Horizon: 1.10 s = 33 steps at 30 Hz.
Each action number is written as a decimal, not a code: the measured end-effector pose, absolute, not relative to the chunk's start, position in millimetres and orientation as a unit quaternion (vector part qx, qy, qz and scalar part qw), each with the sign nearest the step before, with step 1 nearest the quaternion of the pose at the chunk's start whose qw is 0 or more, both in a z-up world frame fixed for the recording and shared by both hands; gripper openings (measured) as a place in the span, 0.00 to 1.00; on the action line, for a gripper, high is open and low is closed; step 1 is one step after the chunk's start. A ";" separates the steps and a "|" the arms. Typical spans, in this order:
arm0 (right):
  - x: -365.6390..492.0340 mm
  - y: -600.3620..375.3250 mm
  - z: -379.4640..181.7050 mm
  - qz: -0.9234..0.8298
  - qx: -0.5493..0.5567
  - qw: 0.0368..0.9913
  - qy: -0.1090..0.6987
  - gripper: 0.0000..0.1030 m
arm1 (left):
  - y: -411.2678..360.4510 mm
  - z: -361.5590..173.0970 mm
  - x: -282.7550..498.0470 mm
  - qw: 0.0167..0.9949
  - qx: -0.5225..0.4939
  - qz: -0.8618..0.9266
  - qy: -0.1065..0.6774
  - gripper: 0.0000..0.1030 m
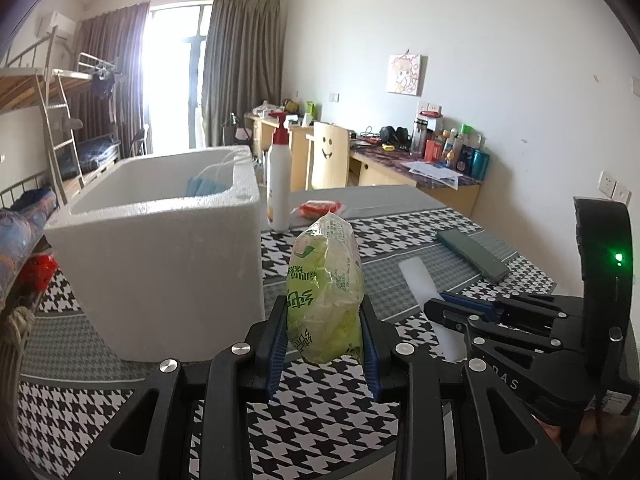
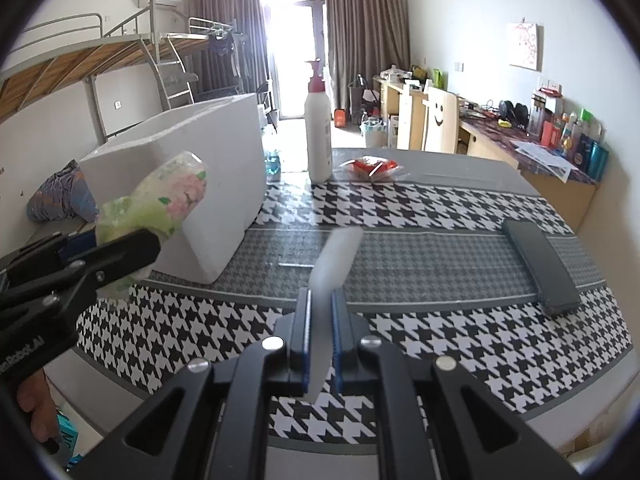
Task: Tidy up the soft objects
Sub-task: 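Lift and carry the green packet and white foam roll toward the foam box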
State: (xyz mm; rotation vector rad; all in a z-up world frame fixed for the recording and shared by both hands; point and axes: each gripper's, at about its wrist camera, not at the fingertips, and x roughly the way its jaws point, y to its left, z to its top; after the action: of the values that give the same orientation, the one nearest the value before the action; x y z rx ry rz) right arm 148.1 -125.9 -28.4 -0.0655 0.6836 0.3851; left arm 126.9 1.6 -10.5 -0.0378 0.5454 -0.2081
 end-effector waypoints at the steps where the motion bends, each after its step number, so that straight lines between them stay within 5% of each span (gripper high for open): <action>1: 148.2 -126.5 -27.7 0.187 -0.032 0.924 0.332 0.11 | 1.7 -9.0 126.3 0.958 -0.018 -0.104 0.266 0.33; 33: 150.7 -129.5 6.0 0.201 -0.029 0.941 0.271 0.11 | 1.2 23.5 127.2 0.971 -0.001 -0.107 0.215 0.33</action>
State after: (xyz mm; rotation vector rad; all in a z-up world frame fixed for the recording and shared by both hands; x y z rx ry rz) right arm 150.7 -129.5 6.0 -0.0600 0.5523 0.4105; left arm 127.2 1.2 23.5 -0.0022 0.4351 -0.2161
